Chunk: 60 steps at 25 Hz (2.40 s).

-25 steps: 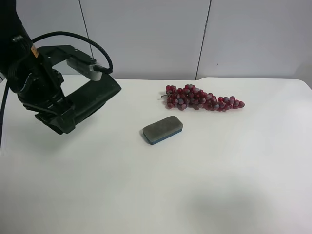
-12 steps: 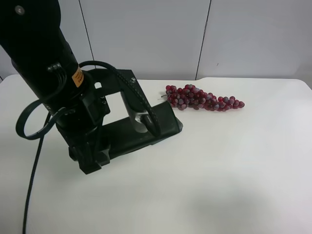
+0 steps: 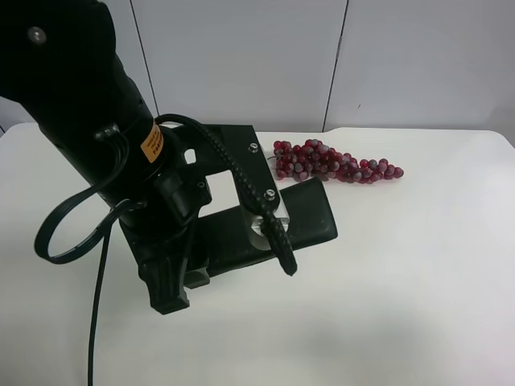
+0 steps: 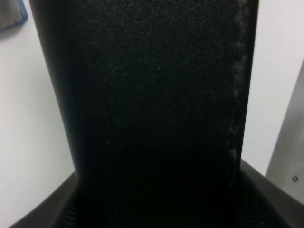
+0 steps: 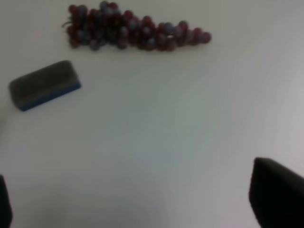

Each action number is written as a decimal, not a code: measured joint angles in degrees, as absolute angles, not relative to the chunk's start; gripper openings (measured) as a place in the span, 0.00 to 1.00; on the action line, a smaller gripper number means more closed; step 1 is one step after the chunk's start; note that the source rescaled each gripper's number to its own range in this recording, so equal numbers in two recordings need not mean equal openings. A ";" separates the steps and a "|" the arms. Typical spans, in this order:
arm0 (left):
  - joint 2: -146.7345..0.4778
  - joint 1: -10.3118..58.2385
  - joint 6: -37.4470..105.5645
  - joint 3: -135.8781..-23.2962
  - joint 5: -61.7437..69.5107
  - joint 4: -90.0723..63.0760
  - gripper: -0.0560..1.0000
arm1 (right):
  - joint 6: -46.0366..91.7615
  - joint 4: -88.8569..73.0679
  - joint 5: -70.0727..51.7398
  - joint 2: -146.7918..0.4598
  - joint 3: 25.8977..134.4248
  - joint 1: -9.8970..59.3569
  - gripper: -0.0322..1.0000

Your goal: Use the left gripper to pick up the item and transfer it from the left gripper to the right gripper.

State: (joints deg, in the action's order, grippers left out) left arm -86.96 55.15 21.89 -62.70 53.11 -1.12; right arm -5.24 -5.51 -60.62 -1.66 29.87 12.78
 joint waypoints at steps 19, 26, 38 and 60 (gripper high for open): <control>-84.25 55.15 24.51 -62.70 45.89 -1.12 0.09 | 19.60 -40.22 -54.18 -45.26 41.64 12.78 1.00; -82.61 55.15 25.07 -62.70 44.93 -1.14 0.09 | 32.99 -55.31 -52.47 -55.78 41.64 12.78 1.00; -82.27 55.15 30.34 -62.70 39.73 -7.35 0.07 | 44.71 -68.88 -54.89 -65.52 41.73 12.73 0.64; -82.23 55.15 31.44 -62.70 36.61 -5.58 0.98 | 46.03 -68.86 -55.31 -65.59 41.73 12.46 0.04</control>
